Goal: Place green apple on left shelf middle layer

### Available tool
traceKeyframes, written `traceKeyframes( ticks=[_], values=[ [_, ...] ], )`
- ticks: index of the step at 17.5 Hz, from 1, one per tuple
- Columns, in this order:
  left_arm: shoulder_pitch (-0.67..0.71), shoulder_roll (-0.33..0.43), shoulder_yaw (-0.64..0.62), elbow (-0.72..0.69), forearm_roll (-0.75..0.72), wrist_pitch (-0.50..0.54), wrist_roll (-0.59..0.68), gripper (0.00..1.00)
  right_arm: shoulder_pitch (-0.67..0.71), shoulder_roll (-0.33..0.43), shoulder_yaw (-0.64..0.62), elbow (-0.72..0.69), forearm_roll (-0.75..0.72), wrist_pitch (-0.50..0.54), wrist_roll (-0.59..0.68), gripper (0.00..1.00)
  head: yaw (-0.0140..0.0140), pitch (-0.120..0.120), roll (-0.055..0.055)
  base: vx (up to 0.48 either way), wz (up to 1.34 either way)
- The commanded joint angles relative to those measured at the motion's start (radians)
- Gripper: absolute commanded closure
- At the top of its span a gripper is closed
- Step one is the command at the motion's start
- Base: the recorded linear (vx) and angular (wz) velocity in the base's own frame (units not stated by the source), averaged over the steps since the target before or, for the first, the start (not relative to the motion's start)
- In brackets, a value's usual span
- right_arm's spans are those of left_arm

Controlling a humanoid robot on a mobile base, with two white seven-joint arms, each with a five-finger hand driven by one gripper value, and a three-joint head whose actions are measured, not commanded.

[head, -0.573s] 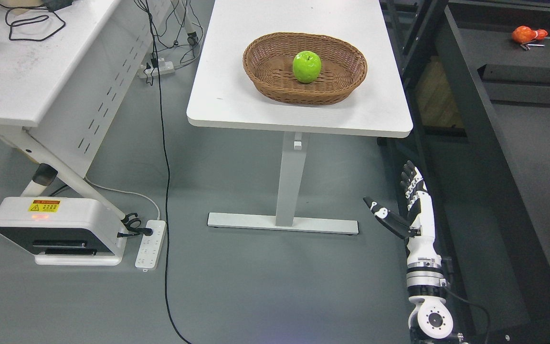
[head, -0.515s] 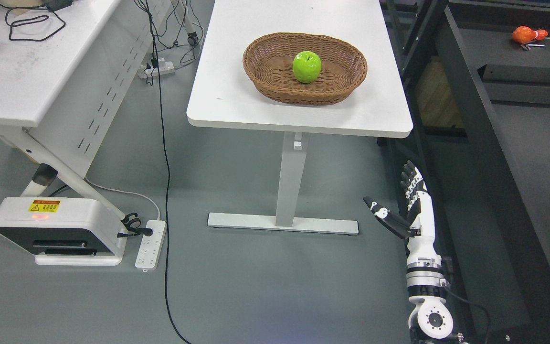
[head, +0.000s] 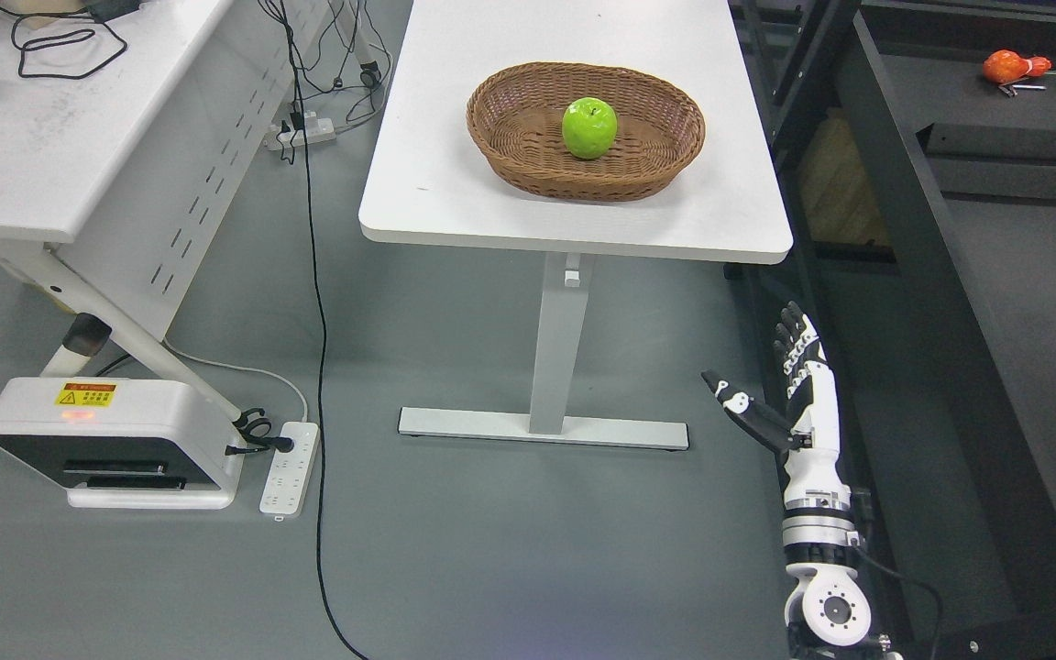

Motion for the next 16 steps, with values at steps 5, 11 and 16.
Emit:
traceKeyframes(
  ticks=[5, 11, 16],
  values=[
    [0.000, 0.017, 0.001, 0.000, 0.000, -0.001, 0.000, 0.00, -0.034, -0.225, -0.054, -0.055, 0.515, -0.027, -0.185, 0.02, 0.0000, 0.000, 0.000, 0.013, 0.02],
    [0.000, 0.017, 0.001, 0.000, 0.000, 0.000, 0.000, 0.00, -0.003, -0.231, -0.057, -0.112, 0.416, -0.072, -0.101, 0.01, 0.0000, 0.000, 0.000, 0.078, 0.04],
    [0.000, 0.017, 0.001, 0.000, 0.000, -0.001, 0.000, 0.00, -0.043, -0.224, -0.055, -0.117, 0.405, -0.012, -0.005, 0.01, 0.0000, 0.000, 0.000, 0.159, 0.10]
  ],
)
